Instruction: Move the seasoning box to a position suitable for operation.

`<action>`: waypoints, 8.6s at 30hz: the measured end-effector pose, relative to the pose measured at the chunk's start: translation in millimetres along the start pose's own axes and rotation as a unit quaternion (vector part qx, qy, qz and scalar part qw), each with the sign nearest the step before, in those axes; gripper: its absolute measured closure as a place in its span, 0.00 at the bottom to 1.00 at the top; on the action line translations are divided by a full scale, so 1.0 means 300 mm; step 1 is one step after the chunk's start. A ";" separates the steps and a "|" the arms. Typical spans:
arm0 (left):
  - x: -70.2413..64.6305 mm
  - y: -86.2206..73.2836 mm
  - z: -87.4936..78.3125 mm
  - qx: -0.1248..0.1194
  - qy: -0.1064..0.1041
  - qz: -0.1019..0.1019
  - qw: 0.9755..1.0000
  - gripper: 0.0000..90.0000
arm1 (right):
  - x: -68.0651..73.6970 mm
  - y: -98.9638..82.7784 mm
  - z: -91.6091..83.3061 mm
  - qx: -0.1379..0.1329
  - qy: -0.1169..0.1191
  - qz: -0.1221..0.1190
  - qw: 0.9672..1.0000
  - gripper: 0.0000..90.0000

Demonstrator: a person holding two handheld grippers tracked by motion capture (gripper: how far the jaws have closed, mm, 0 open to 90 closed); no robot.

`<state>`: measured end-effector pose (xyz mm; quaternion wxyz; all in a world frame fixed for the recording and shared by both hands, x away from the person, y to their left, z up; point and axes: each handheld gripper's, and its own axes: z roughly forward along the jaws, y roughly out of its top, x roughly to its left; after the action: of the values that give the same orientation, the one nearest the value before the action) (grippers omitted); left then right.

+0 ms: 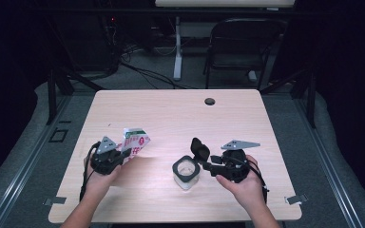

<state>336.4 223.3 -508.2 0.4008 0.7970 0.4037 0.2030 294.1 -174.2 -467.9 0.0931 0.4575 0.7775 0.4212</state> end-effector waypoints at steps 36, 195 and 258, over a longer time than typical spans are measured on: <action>-0.082 0.203 -0.078 -0.057 -0.025 0.042 0.997 1.00 | -0.016 0.004 -0.002 -0.011 0.003 0.007 1.000 0.61; -0.179 -0.208 0.018 0.013 -0.090 0.062 0.994 0.45 | 0.247 0.084 0.343 0.055 0.157 -0.139 0.976 1.00; -0.181 -0.234 0.133 0.057 -0.067 0.064 0.994 0.36 | 0.227 0.072 0.338 0.042 0.166 -0.114 0.979 1.00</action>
<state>296.5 185.2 -588.3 0.3672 0.8543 0.3354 0.1513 323.1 -57.6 -499.2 -0.0094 0.2932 0.8462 0.4448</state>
